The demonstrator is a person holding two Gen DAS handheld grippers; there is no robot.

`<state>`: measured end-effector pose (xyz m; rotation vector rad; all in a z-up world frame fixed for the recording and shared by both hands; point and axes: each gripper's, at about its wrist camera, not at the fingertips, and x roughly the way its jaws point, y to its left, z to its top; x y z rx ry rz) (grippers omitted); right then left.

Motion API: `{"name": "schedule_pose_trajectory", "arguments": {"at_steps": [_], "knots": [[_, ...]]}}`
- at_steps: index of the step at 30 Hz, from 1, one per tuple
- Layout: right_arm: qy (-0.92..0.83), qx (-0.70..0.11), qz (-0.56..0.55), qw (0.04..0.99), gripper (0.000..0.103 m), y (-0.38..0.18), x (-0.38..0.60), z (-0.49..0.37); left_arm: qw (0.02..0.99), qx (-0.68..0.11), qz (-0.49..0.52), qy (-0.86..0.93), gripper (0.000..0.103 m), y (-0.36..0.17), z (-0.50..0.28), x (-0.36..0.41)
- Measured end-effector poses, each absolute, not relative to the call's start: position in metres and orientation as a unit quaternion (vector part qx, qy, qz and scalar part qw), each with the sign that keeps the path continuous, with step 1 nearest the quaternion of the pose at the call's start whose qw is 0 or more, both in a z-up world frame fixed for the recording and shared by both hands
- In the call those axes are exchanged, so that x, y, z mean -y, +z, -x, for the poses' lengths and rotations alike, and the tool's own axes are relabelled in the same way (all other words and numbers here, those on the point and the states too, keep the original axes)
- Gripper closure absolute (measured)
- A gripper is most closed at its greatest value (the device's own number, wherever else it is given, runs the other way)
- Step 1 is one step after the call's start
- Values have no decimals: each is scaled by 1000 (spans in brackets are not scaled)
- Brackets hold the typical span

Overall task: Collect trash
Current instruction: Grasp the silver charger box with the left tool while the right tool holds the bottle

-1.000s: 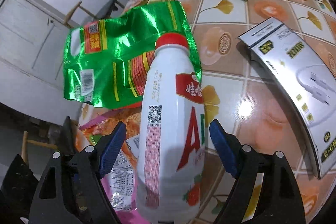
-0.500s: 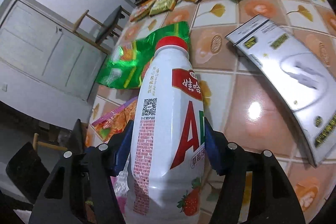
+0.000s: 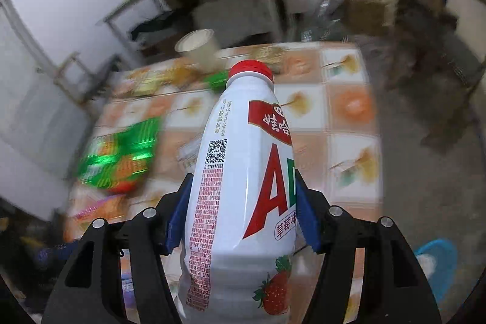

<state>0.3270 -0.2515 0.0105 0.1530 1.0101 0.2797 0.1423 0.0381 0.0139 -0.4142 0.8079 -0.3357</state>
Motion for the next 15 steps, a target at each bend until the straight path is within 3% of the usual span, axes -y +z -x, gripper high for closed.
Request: {"name": "schedule_pose_trajectory", "arguments": {"at_steps": [3,9,15], "knots": [[125,-485,-39,864,43,-6,264,-353,863,-410,246,-163,51,2,-160,-38],[152,-527,32,836,43,-48,245,-372,847,-438,258,-155,67,-20,-174,-28],[221,-538,18,814,43,-48,232,-339,845,-451,243,-152,69,-31,-177,-16]]}}
